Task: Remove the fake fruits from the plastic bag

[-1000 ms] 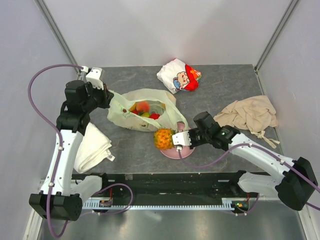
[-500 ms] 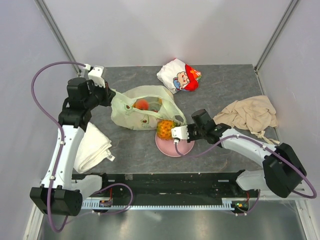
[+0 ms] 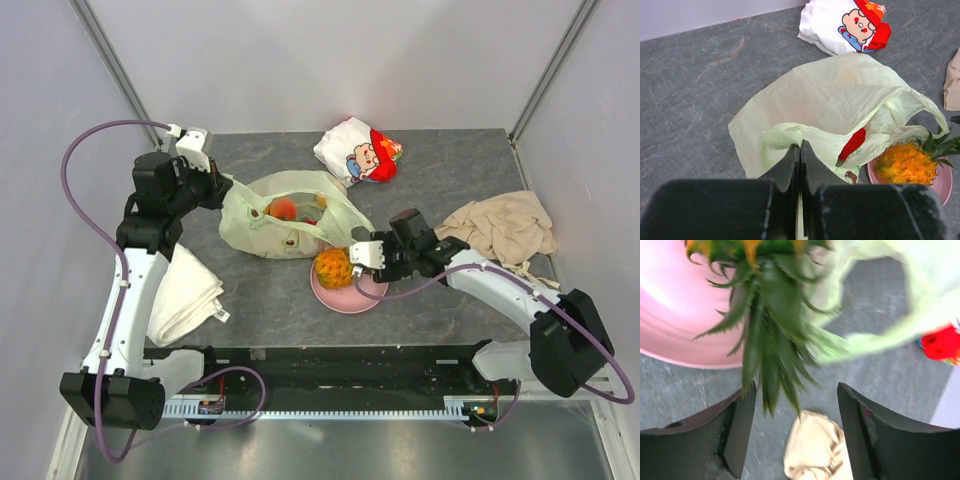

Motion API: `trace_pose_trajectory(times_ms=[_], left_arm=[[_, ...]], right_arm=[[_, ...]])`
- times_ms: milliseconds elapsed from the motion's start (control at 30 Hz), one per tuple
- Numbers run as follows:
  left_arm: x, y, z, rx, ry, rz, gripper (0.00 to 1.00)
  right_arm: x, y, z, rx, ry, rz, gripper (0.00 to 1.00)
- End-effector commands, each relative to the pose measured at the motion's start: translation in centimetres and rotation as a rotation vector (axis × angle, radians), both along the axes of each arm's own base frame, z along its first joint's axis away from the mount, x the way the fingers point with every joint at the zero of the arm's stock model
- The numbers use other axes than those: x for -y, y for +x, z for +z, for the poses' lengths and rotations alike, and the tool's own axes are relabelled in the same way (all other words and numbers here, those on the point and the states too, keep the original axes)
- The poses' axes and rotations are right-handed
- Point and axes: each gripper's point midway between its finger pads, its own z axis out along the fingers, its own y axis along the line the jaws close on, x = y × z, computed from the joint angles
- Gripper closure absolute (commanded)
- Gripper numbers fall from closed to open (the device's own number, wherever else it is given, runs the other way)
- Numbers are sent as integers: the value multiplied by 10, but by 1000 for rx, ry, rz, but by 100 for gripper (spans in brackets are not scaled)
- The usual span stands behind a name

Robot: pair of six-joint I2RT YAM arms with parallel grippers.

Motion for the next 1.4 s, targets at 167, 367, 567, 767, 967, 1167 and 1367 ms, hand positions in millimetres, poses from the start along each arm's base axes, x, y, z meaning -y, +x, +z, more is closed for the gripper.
trace_pose_trajectory(times_ms=[167,367,567,767,967,1167,1367], left_arm=[[8,7,29,85,-32,-40,95],[11,5,27,79,-36,-58,95],[11,1,26,77,-27,-71,96],[9,6,24,85,12,-78,96],[3,35,18,83,53,-53,98],[-4,85,63,189,114,-1,98],[-14,120,143,375,173,58,98]], right_arm=[[-5,10,95,3,194,-119,20],[-42,58,124,-63,413,-309,20],[-80,105,96,-216,520,-479,20],[-100,131,71,-259,530,-494,24],[-114,179,80,-229,604,-556,68],[-137,239,142,-85,771,-563,100],[-147,274,217,86,928,-526,100]])
